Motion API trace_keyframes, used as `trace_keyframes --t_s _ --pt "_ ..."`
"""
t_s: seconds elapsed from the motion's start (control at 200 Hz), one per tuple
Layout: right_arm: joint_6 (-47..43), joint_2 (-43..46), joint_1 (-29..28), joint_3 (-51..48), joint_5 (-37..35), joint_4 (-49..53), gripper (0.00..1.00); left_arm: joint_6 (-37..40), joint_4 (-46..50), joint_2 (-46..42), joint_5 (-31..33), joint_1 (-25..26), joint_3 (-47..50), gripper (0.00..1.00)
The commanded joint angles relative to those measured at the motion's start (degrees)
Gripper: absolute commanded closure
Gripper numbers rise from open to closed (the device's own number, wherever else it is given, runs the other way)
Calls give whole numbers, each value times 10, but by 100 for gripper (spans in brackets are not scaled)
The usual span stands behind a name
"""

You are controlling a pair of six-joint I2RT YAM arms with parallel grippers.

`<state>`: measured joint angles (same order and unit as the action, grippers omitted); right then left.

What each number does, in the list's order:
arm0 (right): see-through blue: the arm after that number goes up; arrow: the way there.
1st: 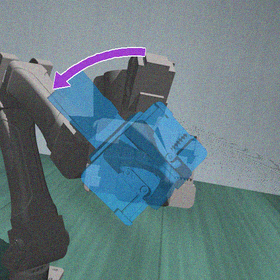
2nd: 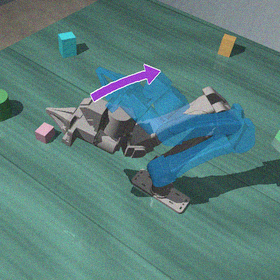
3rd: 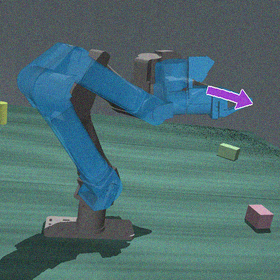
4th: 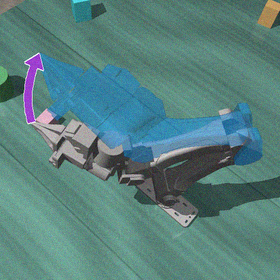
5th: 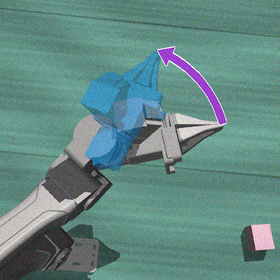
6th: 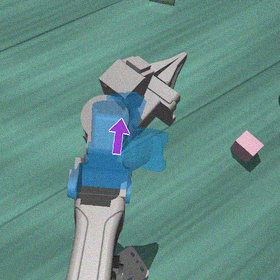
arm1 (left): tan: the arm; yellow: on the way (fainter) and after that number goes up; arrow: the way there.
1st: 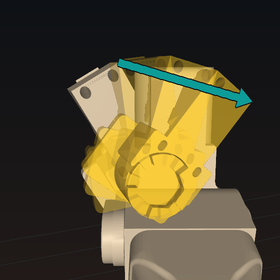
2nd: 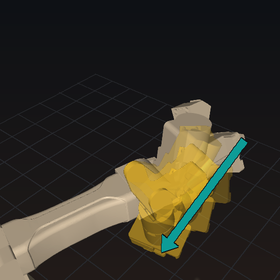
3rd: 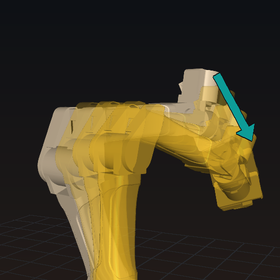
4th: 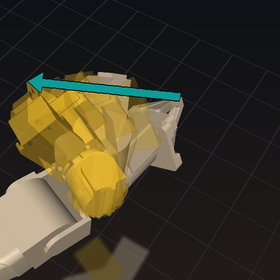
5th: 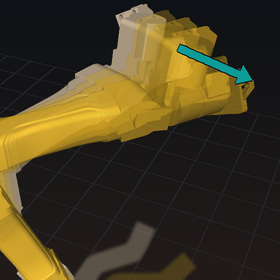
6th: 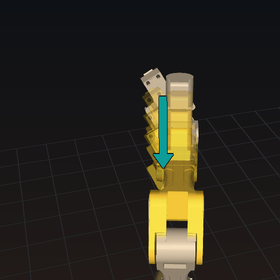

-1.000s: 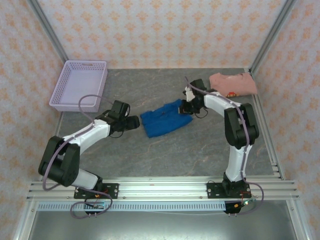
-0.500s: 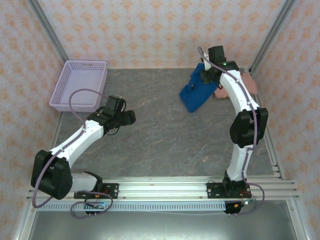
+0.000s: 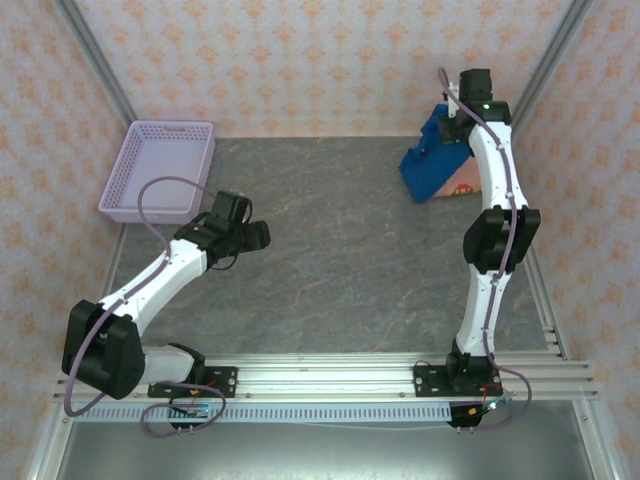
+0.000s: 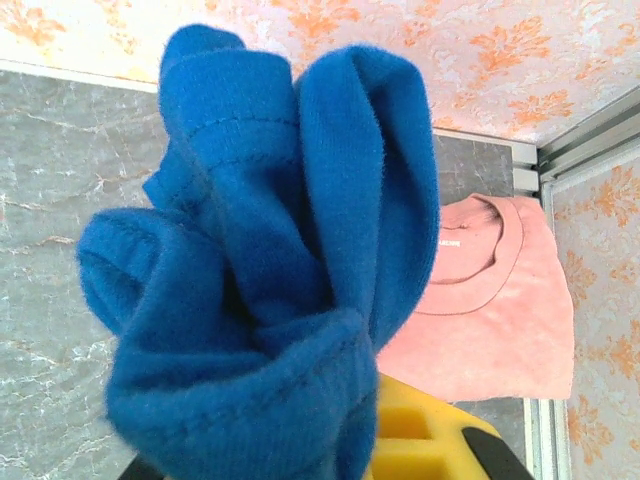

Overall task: Fold the inside-out t-shirt
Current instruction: Pick up the T-shirt from the center of the table, then place the T-shirt on the T-shirt.

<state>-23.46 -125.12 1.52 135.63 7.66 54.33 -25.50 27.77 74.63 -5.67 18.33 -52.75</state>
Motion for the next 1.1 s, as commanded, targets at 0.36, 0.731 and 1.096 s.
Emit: trace_keyframes --t_s 0.36,0.731,1.096 --pt "74 -17 85 61 154 5 100 12 14 29 12 -2 -21 33" --pt "16 -103 95 88 -4 4 100 15 20 52 8 -2 -33 33" --pt "-11 -151 102 94 -84 -44 100 16 24 75 8 -1 -46 33"
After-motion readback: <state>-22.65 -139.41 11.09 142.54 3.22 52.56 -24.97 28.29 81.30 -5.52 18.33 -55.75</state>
